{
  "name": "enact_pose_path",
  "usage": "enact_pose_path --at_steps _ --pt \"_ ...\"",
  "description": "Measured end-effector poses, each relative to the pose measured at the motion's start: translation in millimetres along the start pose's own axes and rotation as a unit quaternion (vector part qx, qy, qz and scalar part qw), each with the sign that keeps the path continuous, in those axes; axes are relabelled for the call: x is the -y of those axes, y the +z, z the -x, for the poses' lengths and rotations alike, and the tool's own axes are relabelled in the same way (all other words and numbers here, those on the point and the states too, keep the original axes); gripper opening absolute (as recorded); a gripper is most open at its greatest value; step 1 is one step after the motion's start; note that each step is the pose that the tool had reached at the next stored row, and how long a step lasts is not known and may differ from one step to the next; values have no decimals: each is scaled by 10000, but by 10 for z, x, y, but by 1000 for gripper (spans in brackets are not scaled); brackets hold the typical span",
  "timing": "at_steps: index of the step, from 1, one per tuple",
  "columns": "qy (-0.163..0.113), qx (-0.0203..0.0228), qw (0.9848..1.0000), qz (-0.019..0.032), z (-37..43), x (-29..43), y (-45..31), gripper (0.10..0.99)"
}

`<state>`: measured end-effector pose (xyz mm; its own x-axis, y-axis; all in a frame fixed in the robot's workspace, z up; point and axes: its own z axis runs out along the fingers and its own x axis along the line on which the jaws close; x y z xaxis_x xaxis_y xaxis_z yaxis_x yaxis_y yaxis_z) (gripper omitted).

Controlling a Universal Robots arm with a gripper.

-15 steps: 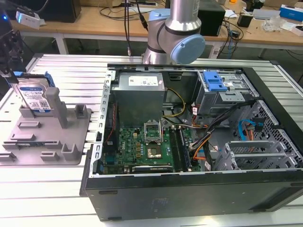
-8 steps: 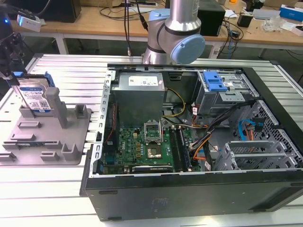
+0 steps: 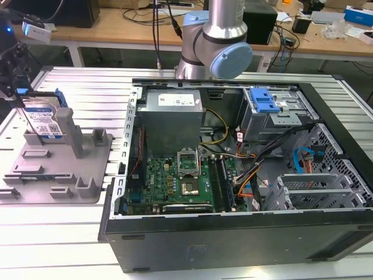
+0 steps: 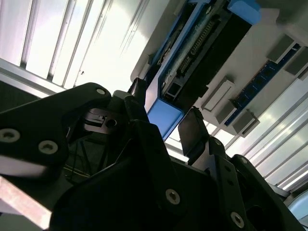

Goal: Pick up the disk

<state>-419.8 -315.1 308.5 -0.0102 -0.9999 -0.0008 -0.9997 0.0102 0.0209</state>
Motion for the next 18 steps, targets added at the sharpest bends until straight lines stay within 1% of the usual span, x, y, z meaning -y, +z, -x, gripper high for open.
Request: enact_pose_path --at_steps 9,10,11,13,14,18 --pt "0 0 10000 1 0 1 64 545" --pt "0 0 10000 0 0 1 70 529" --pt "0 0 10000 1 0 1 75 463" --pt "0 0 10000 0 0 2 84 463" --pt "0 0 10000 0 0 2 88 392" --pt "0 0 10000 1 0 2 100 392"
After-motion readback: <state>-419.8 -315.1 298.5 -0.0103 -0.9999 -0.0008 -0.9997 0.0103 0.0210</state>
